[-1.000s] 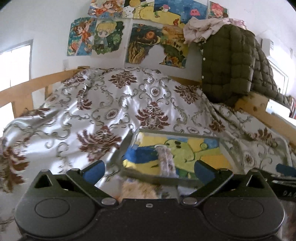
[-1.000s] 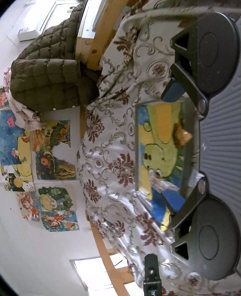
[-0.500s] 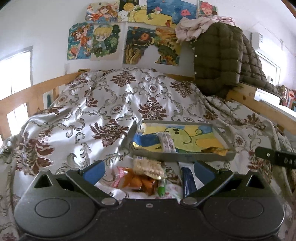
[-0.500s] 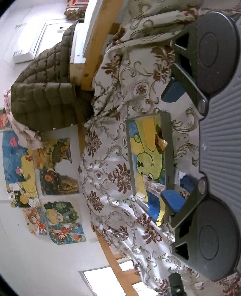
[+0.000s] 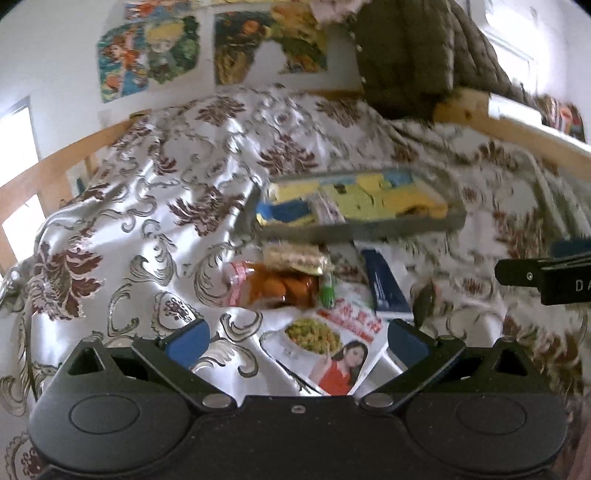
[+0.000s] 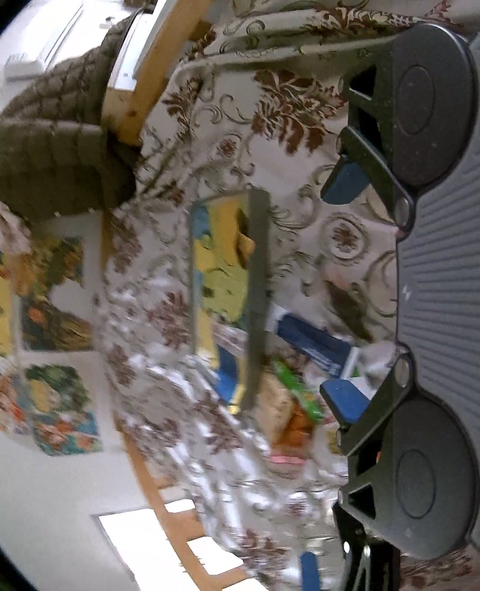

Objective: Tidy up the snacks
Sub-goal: 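Move both tools back from the tray toward the remaining snacks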

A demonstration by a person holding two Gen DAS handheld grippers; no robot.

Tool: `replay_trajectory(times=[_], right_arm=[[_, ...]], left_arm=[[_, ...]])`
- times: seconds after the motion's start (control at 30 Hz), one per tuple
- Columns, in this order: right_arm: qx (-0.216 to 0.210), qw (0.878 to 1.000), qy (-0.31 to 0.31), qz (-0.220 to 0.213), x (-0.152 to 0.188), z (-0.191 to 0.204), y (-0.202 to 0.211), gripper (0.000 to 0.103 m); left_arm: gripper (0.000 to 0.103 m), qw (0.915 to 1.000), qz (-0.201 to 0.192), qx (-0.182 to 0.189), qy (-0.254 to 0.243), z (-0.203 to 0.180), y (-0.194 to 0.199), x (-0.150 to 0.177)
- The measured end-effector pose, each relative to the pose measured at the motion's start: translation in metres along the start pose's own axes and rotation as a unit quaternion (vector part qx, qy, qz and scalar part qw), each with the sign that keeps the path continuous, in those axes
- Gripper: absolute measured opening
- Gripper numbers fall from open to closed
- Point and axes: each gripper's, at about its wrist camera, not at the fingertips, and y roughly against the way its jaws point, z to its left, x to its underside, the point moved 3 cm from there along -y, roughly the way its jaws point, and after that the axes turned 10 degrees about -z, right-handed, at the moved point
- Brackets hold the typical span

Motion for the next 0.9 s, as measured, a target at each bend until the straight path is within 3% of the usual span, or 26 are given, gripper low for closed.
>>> replay_trajectory(times=[0.2, 0.43, 0.63, 0.9], right_arm=[[0.009, 0.998, 0.002, 0.056, 0.009, 0.003, -0.019, 0.103], [-0.030, 0.990, -0.061, 0.123, 0.017, -0.011, -0.050, 0.103], [-0.059, 0.984, -0.058, 0.158, 0.018, -0.010, -0.076, 0.103], [-0.042, 0.985, -0.034, 0.166, 0.018, -0.015, -0.108, 0.101]], left_arm=[[0.102, 0.9996, 0.021, 0.015, -0.011, 0.000, -0.019, 0.004], [0.102, 0.9959, 0.055, 0.055, -0.047, -0.003, -0.049, 0.014], [0.102, 0.9897, 0.057, 0.087, -0.099, -0.008, -0.068, 0.022], [0.102, 0.9877, 0.064, 0.109, -0.092, -0.004, -0.099, 0.022]])
